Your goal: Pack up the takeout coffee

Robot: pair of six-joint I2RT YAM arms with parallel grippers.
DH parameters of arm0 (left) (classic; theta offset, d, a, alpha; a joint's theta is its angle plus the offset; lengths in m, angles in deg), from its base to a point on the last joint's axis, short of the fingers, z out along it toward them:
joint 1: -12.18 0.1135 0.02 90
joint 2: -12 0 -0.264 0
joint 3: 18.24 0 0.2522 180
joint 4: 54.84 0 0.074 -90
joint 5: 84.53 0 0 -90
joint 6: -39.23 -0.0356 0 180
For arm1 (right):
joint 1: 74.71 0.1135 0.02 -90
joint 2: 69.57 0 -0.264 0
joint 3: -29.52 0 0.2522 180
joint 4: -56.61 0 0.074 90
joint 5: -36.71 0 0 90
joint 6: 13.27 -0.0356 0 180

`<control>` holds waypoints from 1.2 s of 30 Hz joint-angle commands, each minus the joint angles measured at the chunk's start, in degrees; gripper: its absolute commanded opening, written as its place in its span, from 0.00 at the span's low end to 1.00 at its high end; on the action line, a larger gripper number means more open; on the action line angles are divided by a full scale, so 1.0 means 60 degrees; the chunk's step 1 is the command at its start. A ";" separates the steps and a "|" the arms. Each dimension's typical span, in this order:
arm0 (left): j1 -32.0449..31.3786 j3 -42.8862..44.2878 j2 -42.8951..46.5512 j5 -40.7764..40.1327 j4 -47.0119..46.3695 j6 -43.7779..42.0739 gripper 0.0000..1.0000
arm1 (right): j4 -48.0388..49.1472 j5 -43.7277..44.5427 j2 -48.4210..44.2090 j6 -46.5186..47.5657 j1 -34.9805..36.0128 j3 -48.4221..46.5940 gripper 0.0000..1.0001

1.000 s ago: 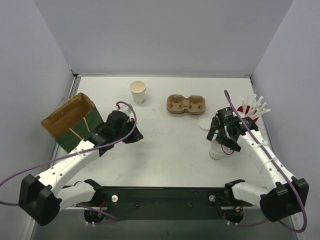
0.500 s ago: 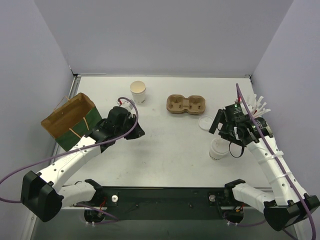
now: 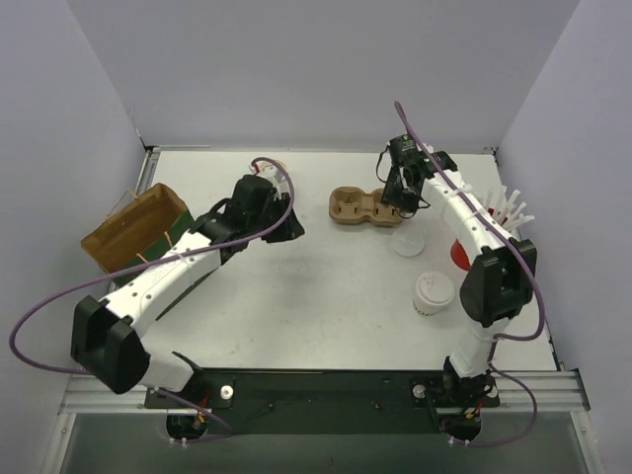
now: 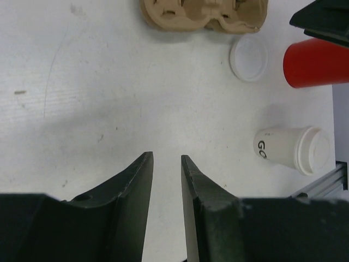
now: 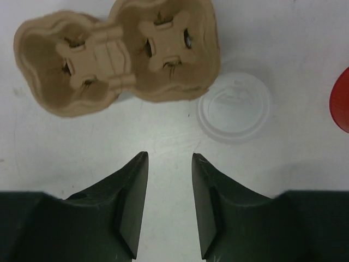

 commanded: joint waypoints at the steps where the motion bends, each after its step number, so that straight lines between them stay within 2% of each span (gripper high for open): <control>1: -0.0039 0.1845 -0.1941 -0.0520 -0.0743 -0.0416 0.38 | 0.0054 -0.0042 0.1237 0.0496 -0.0733 -0.1425 0.28; 6: -0.0010 0.3518 -0.4413 -0.0873 -0.1519 -0.0971 0.37 | 0.0244 -0.0087 0.2411 0.0906 -0.1202 -0.2117 0.22; 15: 0.0034 0.6753 -0.7609 -0.0786 -0.1403 -0.1471 0.37 | 0.1051 -0.0292 0.2587 0.1565 -0.1540 -0.1648 0.24; 26: 0.0034 0.8003 -0.8901 -0.0932 -0.0979 -0.1676 0.37 | 0.1300 -0.0482 0.2983 0.1712 -0.1555 -0.1194 0.24; 36: 0.0122 0.8062 -0.9064 -0.1284 -0.0875 -0.1735 0.37 | 0.1388 -0.0541 0.3100 0.1800 -0.1643 -0.1106 0.24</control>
